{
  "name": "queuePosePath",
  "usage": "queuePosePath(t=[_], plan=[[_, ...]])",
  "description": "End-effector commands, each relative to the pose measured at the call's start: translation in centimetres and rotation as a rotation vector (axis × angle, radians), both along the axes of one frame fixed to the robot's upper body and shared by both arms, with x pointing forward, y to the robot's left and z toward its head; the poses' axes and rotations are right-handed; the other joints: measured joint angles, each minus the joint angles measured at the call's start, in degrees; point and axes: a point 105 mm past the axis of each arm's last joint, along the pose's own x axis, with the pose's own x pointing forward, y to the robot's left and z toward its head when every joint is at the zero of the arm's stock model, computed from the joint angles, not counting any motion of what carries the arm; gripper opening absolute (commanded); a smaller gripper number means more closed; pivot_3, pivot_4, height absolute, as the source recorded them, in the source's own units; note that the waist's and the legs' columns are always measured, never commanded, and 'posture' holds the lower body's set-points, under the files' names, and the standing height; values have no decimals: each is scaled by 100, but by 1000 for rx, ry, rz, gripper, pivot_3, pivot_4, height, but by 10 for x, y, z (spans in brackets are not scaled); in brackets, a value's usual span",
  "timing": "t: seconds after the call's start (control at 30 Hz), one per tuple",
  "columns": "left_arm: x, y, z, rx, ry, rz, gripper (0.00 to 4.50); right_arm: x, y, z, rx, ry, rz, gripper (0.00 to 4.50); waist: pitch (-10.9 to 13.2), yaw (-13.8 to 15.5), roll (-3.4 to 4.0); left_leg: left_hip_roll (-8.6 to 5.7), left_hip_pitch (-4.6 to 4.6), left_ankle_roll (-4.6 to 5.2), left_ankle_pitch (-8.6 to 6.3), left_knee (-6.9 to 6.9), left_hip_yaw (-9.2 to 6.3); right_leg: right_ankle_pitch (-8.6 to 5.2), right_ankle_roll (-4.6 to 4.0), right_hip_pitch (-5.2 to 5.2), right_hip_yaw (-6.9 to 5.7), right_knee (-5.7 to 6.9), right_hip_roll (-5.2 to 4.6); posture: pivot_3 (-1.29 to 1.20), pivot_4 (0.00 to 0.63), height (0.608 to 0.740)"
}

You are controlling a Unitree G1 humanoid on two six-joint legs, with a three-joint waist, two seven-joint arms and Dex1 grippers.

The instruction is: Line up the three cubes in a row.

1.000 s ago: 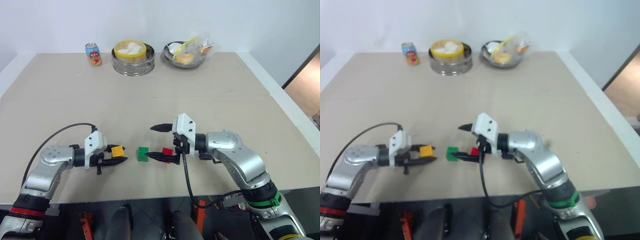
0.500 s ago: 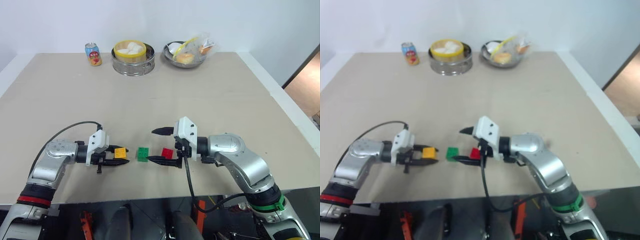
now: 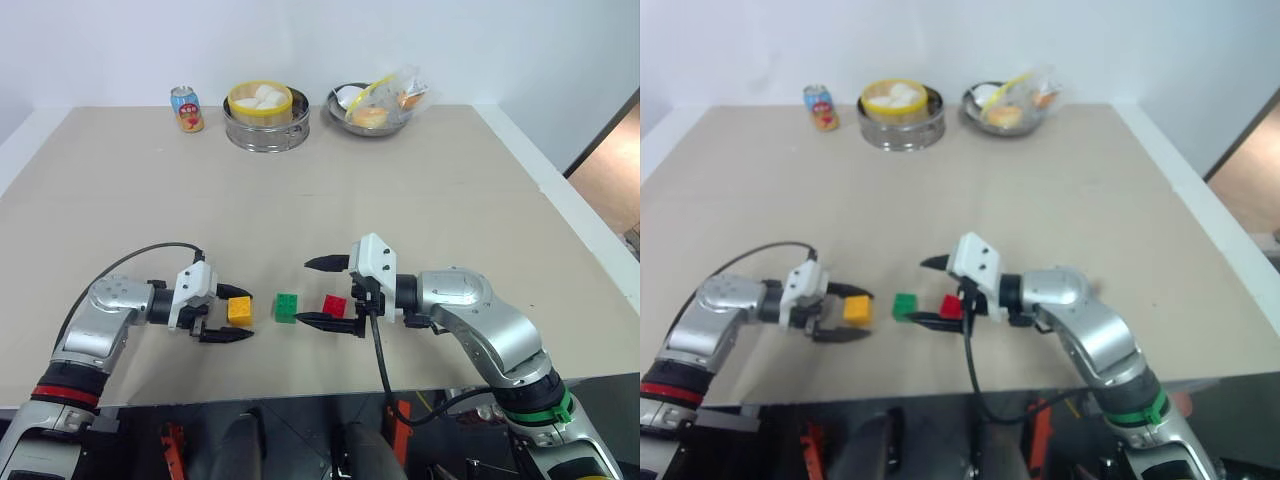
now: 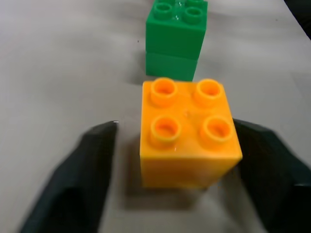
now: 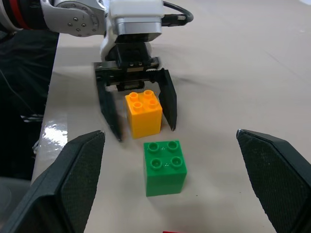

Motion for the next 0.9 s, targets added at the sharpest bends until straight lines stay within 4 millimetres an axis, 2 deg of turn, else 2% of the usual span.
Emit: queuePosePath(t=[0.03,0.37,0.43,0.57,0.73,0.9], plan=[[-2,8,16,-14,-12,28,4463,-4,-2,14,41,-40,0,4500,0,0,0,0,0,0,0,0,0,0,0,0,0,0,0,0,150,740],[-23,26,64,-154,101,181,4463,3,-9,28,84,-28,-68,4500,1,-3,0,5,-1,-2,-2,-2,0,-1,1,-9,0,0,1,0,150,740],[-15,27,74,-191,55,239,4463,8,-13,30,74,-32,-97,4500,1,-1,0,4,0,-3,-2,-1,0,-1,1,-19,-2,-1,-1,0,150,740],[21,26,82,-220,-195,405,4463,25,-23,35,96,-61,-219,4500,0,18,-1,-3,1,-3,-2,4,1,-1,1,-11,-8,-1,-12,0,150,740],[43,16,77,-263,-345,525,4463,39,-31,37,104,-150,-359,4500,-5,13,-9,0,-4,-1,-1,19,9,13,12,8,3,-1,-6,0,150,740],[54,11,67,-250,-399,577,4463,48,-51,37,132,-170,-506,4500,-6,13,-12,3,-5,6,4,16,11,13,14,4,6,0,1,0,150,740]])
